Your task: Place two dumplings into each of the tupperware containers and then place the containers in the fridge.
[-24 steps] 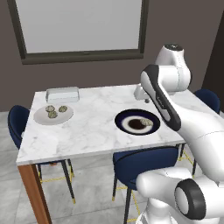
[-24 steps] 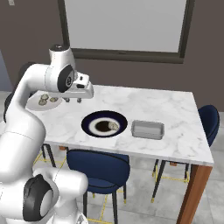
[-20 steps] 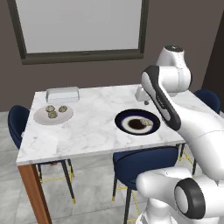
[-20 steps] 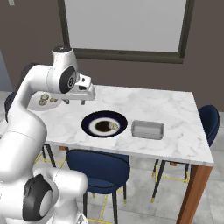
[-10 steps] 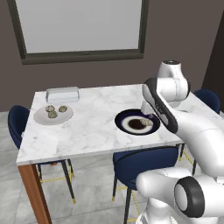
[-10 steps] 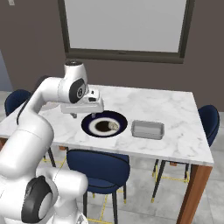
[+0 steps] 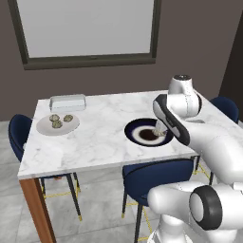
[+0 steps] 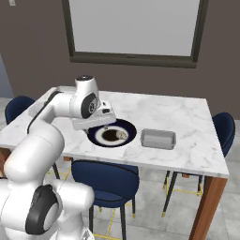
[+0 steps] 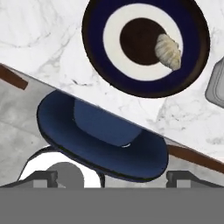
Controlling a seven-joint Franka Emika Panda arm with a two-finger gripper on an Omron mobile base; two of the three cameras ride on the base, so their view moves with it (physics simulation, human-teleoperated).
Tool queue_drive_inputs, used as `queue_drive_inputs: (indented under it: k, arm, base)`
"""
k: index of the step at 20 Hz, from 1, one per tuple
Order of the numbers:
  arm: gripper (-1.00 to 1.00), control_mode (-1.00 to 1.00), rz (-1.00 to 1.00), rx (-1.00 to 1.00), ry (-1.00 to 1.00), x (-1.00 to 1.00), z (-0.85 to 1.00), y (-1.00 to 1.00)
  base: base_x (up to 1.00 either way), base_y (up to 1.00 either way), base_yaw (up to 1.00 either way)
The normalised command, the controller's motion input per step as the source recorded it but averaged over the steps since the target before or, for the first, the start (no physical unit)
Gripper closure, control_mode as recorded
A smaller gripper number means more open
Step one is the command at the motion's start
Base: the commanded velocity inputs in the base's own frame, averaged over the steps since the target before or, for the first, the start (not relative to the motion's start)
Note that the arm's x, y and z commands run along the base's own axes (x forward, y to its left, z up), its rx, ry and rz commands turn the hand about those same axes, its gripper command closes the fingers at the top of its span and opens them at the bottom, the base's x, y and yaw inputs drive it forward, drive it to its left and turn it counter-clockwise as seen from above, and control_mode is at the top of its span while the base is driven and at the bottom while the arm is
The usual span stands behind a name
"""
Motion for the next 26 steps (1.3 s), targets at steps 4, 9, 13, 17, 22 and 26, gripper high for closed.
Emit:
queue_drive_inputs:
  k: [4,9,13,17,22,26]
  arm:
    - [-1.0,-1.0,0.2,0.0,0.0,0.61,-0.25,-0.07]
    - [-1.0,-1.0,0.19,-0.01,0.03,0.65,-0.43,-0.05]
    - [-1.0,-1.0,0.18,-0.02,0.06,0.69,-0.58,-0.18]
    - [-1.0,-1.0,0.14,0.0,0.01,0.65,-0.58,-0.26]
    - [-1.0,-1.0,0.09,0.0,0.0,0.62,-0.46,-0.15]
    - [-1.0,-1.0,0.06,0.0,0.0,0.6,-0.44,-0.01]
  base:
    - [0.0,0.0,0.0]
    - [0.0,0.0,0.0]
    - [0.0,0.0,0.0]
    - [0.0,0.0,0.0]
    - [0.0,0.0,0.0]
    - [0.0,0.0,0.0]
